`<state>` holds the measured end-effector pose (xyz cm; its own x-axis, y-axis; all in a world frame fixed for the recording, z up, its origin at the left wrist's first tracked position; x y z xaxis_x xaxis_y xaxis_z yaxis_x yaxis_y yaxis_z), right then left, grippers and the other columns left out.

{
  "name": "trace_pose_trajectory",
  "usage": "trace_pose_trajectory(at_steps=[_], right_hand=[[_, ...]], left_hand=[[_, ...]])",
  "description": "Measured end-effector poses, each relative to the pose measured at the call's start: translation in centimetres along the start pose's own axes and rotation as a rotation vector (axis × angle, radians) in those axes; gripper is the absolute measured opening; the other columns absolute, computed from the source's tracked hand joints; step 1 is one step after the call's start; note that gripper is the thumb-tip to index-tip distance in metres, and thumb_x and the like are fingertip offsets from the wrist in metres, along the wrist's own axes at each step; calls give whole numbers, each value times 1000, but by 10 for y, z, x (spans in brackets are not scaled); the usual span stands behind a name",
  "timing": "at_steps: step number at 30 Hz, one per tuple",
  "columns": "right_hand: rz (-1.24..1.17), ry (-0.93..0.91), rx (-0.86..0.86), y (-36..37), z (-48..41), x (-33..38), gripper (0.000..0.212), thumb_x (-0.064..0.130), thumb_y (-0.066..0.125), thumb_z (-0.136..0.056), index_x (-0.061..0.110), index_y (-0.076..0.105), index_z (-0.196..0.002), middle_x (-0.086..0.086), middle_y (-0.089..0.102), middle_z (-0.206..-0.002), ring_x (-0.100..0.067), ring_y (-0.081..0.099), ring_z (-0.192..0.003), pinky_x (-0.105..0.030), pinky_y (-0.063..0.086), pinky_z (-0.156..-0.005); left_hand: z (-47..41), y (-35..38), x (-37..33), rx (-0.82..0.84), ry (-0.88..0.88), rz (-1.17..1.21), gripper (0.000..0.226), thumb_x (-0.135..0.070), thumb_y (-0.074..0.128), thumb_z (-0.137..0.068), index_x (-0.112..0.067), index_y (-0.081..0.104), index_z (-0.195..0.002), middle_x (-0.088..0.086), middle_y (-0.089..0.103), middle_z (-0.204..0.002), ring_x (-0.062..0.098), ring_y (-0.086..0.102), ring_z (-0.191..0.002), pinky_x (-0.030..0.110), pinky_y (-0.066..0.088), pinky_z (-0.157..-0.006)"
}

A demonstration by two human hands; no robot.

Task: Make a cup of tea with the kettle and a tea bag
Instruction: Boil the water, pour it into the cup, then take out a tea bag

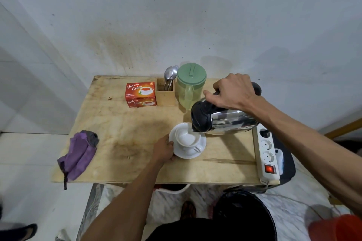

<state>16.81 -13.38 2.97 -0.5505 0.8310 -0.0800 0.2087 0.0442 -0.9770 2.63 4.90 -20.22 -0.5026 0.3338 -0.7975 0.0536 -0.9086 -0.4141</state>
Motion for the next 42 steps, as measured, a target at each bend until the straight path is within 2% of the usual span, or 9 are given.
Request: trace_pose_trajectory(at_steps=[4,8,10,13,15,19,27,33,42], right_hand=[[88,-51,17,2,-3,14,62,62,32,-80,12,53,-51,1,33,-41,-16,25,-40,-23,17,-51],[131,-88,17,-2,-2,27,59,60,26,-78,14,47,-49,2,30,-41,-14,22,-38,-22,15,-50],[128,-114,12,-5,-2,32,54,58,33,-80,15,41,-47,3,29,-41,-14,23,-38,-22,15,-50],[63,-158,-31,-12,0,40,52,50,48,-79,17,23,-47,4,22,-40,-16,24,-37,-22,22,-51],[49,-175,-36,-14,0,45,52,48,48,-79,18,19,-48,4,20,-41,-16,26,-38,-24,27,-51],[131,-174,7,-9,-3,50,53,51,45,-80,15,24,-47,1,26,-41,-18,26,-39,-28,30,-52],[157,-219,21,-12,-3,54,52,50,45,-83,16,27,-48,2,24,-44,-15,19,-41,-25,23,-50],[164,-252,21,-13,-2,60,51,49,44,-82,15,29,-48,-1,29,-45,-17,26,-43,-26,24,-49],[181,-265,32,-12,-2,62,51,50,44,-81,14,29,-47,0,30,-45,-16,23,-41,-23,20,-48]], left_hand=[[1,0,0,-6,7,-24,37,-11,40,-99,-12,53,-134,18,72,-92,41,70,-67,45,60,-59],[2,0,0,-6,10,-29,37,-12,40,-99,-12,54,-133,16,71,-87,38,69,-64,42,59,-58],[1,0,0,-1,10,-20,36,-12,40,-99,-12,55,-132,15,71,-84,34,67,-60,41,58,-56],[0,0,1,2,6,-12,36,-12,40,-99,-12,55,-132,14,70,-85,30,65,-57,40,58,-55],[0,0,1,2,0,-6,36,-11,40,-99,-12,55,-131,14,70,-84,29,65,-56,38,57,-53],[1,0,0,2,5,5,36,-9,40,-99,-12,56,-130,11,68,-76,26,63,-51,33,54,-48],[-1,1,1,9,6,15,35,-8,40,-98,-11,57,-127,10,68,-72,30,65,-53,34,55,-49],[-2,1,1,-4,14,-12,35,-11,40,-98,-13,57,-129,17,72,-84,40,70,-63,42,58,-56],[-2,0,2,-8,13,-26,34,-11,41,-97,-13,59,-126,18,73,-84,40,71,-64,46,60,-58]])
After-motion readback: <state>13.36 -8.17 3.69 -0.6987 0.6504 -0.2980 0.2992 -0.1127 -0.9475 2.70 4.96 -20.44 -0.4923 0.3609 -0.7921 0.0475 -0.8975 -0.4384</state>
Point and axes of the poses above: each hand's wrist, its own z-axis away from the middle knuckle, its own y-axis out of the palm, x = y × z, the point moved 6 cm from there along -z, towards the middle knuckle
